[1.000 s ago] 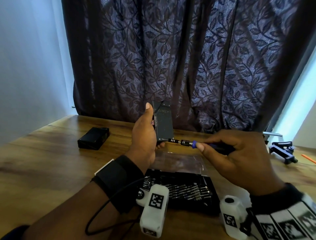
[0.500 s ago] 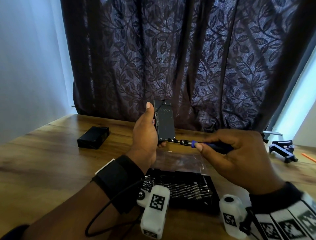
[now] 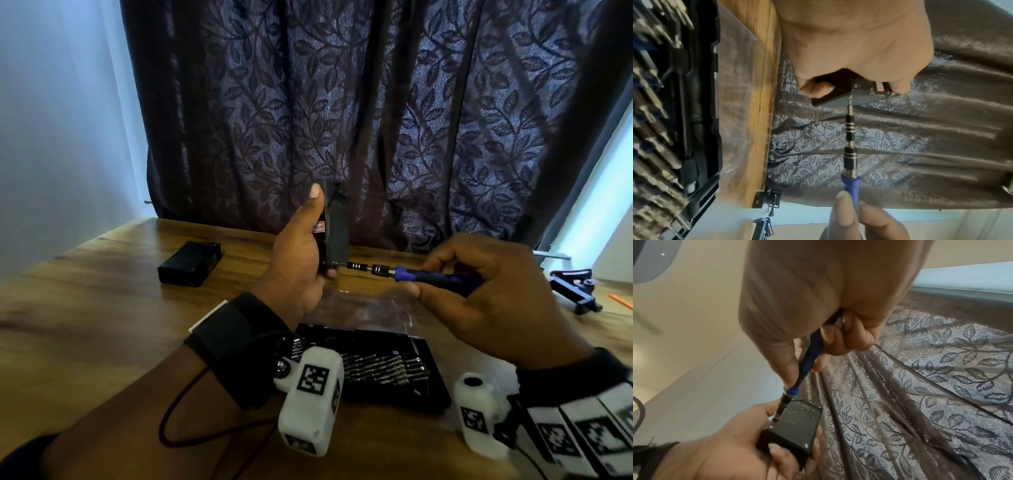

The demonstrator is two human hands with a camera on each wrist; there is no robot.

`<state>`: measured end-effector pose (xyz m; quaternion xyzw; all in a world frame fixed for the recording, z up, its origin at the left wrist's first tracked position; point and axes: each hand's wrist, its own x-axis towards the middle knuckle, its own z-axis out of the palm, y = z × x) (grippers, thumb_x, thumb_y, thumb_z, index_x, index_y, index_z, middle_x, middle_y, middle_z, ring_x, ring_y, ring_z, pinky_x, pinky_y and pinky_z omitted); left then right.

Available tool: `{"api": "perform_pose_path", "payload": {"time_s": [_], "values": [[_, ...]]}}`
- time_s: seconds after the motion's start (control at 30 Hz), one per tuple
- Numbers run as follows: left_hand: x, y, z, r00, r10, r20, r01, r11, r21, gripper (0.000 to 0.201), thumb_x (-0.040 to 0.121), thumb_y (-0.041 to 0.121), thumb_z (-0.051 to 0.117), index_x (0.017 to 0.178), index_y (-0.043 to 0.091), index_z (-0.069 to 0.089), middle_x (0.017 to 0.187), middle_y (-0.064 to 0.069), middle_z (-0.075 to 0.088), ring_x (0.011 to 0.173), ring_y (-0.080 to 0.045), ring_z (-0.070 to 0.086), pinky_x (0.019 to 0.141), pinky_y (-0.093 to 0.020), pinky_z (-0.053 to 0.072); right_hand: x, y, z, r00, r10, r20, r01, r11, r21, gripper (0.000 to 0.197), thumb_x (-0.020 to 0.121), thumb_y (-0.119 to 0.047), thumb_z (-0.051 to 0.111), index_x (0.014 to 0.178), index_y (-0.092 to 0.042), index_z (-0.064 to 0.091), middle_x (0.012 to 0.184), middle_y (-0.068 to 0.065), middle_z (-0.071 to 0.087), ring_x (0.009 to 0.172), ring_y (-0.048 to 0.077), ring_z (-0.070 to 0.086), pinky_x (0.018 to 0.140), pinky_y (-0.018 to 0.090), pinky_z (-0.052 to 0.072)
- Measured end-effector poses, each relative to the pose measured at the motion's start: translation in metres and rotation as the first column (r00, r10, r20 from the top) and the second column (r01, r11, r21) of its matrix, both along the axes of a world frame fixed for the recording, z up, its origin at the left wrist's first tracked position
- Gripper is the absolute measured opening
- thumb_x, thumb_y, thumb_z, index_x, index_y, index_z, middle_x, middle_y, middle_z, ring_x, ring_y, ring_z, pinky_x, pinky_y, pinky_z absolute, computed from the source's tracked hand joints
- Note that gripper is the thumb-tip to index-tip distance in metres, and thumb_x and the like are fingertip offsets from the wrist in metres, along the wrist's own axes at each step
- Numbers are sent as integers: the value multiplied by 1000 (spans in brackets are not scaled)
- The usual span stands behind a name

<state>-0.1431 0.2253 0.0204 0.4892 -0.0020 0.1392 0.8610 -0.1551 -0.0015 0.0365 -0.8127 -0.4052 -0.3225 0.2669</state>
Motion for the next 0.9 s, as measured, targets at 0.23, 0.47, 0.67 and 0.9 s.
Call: {"api": "perform_pose_path", "payload": {"time_s": [0.23, 0.47, 0.67, 0.9], "values": [[0, -2, 0, 1000, -21, 20, 20, 999, 30, 69, 83, 70, 58, 128, 17, 68, 93, -6, 72, 73, -24, 60, 46, -24, 34, 4, -4, 0, 999, 24, -27, -23, 999, 25, 21, 88, -38, 73, 77, -21, 74, 68, -15, 64, 63, 3, 59, 56, 7, 36], [0, -4, -2, 1000, -22, -5, 22, 994, 108, 66, 93, 70, 52, 133, 20, 66, 91, -3, 76, 76, -28, 62, 49, -27, 35, 5, -9, 4, 996, 52, -70, -51, 999, 8, 18, 79, -42, 80, 85, -29, 69, 76, -16, 66, 67, 4, 62, 58, 6, 39], [0, -6, -3, 999, -46, -8, 47, 991, 123, 82, 79, 75, 52, 140, 22, 62, 94, 0, 77, 70, -22, 64, 46, -25, 37, 6, -12, 5, 996, 59, -71, -61, 998, -17, 20, 82, -44, 77, 77, -26, 70, 68, -10, 64, 59, 11, 59, 50, 14, 37], [2, -5, -3, 999, -39, 13, 37, 991, 128, 82, 77, 76, 53, 137, 21, 64, 96, -2, 77, 70, -22, 65, 47, -26, 36, 8, -11, 3, 997, 62, -56, -64, 997, -37, 27, 87, -49, 68, 83, -24, 75, 68, -10, 65, 61, 10, 60, 51, 19, 42]]}}
